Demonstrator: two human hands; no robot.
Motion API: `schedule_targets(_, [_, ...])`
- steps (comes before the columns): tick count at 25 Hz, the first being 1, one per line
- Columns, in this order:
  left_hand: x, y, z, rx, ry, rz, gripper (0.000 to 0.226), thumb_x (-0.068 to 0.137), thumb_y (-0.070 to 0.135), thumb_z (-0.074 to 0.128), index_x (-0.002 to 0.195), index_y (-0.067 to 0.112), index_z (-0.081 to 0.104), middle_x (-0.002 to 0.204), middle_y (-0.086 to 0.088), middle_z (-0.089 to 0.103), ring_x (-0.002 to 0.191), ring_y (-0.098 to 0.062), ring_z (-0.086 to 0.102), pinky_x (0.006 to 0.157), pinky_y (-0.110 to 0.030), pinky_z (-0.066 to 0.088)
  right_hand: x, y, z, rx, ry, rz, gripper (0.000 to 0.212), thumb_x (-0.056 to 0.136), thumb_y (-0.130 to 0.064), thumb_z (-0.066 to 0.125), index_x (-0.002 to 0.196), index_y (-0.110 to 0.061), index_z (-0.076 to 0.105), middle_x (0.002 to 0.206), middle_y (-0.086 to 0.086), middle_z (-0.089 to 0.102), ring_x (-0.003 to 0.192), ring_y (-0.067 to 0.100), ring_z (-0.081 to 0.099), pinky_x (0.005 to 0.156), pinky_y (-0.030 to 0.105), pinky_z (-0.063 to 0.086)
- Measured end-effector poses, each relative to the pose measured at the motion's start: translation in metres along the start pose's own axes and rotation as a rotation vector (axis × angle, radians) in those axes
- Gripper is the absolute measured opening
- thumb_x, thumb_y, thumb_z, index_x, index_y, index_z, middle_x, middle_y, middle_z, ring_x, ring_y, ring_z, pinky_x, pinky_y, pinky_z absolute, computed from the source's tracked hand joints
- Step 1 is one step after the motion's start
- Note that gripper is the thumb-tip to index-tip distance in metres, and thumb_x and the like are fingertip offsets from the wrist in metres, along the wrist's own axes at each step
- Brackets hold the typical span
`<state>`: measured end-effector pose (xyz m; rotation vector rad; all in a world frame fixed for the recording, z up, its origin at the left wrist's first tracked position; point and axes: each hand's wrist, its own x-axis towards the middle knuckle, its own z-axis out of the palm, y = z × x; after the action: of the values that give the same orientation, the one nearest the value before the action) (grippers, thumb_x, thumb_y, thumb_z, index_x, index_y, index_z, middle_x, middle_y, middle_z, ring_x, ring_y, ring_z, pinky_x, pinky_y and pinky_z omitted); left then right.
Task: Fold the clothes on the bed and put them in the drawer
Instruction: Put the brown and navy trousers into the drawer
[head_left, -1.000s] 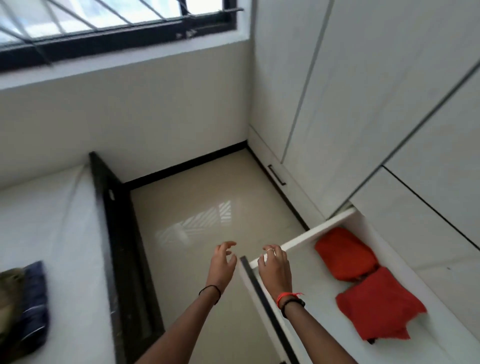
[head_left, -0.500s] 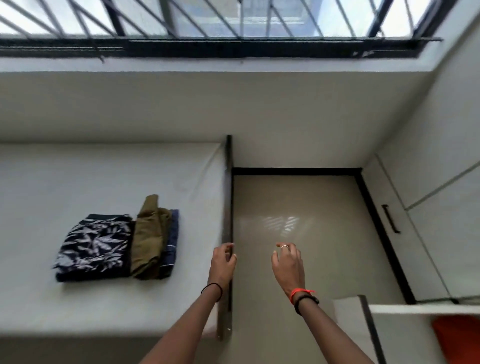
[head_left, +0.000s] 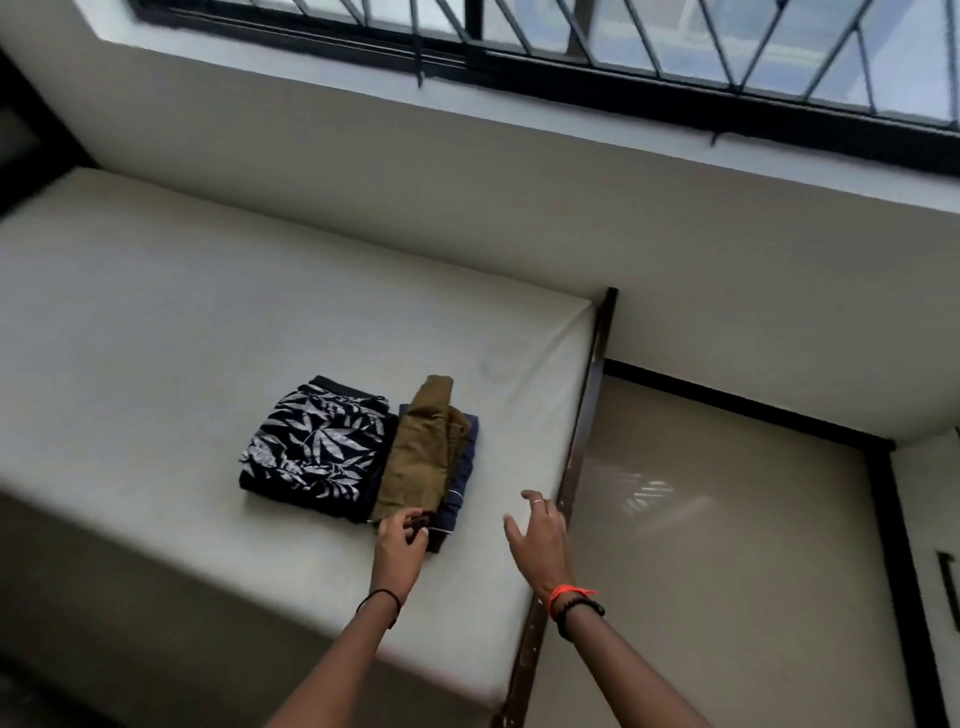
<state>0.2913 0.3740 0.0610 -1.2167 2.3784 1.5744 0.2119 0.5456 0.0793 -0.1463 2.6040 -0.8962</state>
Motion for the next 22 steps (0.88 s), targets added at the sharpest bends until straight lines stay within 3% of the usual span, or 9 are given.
schedule_targets(4, [0.023, -0.015, -0.022, 0.035, 0.04, -0.063, 0.025, 0.087, -0.002, 0.06, 0.104, 0.016, 0.059, 0.115, -0.017, 0.052, 0.099, -0.027, 0.059, 0.092, -0.032, 0.046, 0.028, -0.022, 0.019, 0.062, -0.16, 0.093, 0.089, 0.078, -0.049, 0.071, 0.147, -0.014, 0.027, 0.139, 0.012, 0.045, 0.13, 0.03, 0.04, 0.106, 0.038, 0.037])
schedule_targets(7, [0.039, -0.026, -0.028, 0.067, 0.08, -0.113, 0.026, 0.087, 0.001, 0.06, 0.113, 0.005, 0.061, 0.116, -0.018, 0.05, 0.099, -0.027, 0.056, 0.093, -0.032, 0.042, 0.05, -0.031, 0.036, 0.131, -0.231, 0.169, 0.101, 0.075, -0.055, 0.072, 0.149, -0.011, 0.022, 0.148, 0.015, 0.037, 0.136, 0.031, 0.034, 0.11, 0.039, 0.032])
schedule_targets(15, [0.099, -0.032, -0.025, 0.083, 0.102, -0.157, 0.026, 0.096, 0.008, 0.048, 0.119, 0.004, 0.059, 0.121, -0.019, 0.045, 0.09, -0.023, 0.049, 0.084, -0.025, 0.037, 0.115, -0.058, 0.077, 0.324, -0.266, 0.295, 0.123, 0.064, -0.063, 0.075, 0.152, -0.009, 0.008, 0.153, 0.017, 0.027, 0.139, 0.034, 0.033, 0.111, 0.042, 0.033])
schedule_targets(18, [0.13, -0.038, -0.015, 0.169, 0.071, -0.129, 0.029, 0.097, 0.009, 0.044, 0.122, 0.008, 0.059, 0.124, -0.02, 0.045, 0.108, -0.033, 0.052, 0.095, -0.034, 0.04, 0.144, -0.06, 0.099, 0.341, -0.286, 0.402, 0.132, 0.058, -0.068, 0.075, 0.151, -0.008, 0.005, 0.152, 0.019, 0.03, 0.136, 0.036, 0.037, 0.11, 0.045, 0.037])
schedule_targets(22, [0.164, -0.052, -0.002, 0.44, -0.048, 0.049, 0.05, 0.095, 0.034, 0.05, 0.142, 0.019, 0.039, 0.147, -0.012, 0.034, 0.127, -0.029, 0.046, 0.105, -0.041, 0.038, 0.179, -0.047, 0.132, 0.376, -0.302, 0.598, 0.133, 0.049, -0.073, 0.077, 0.145, -0.003, 0.018, 0.144, 0.018, 0.041, 0.128, 0.035, 0.046, 0.106, 0.044, 0.042])
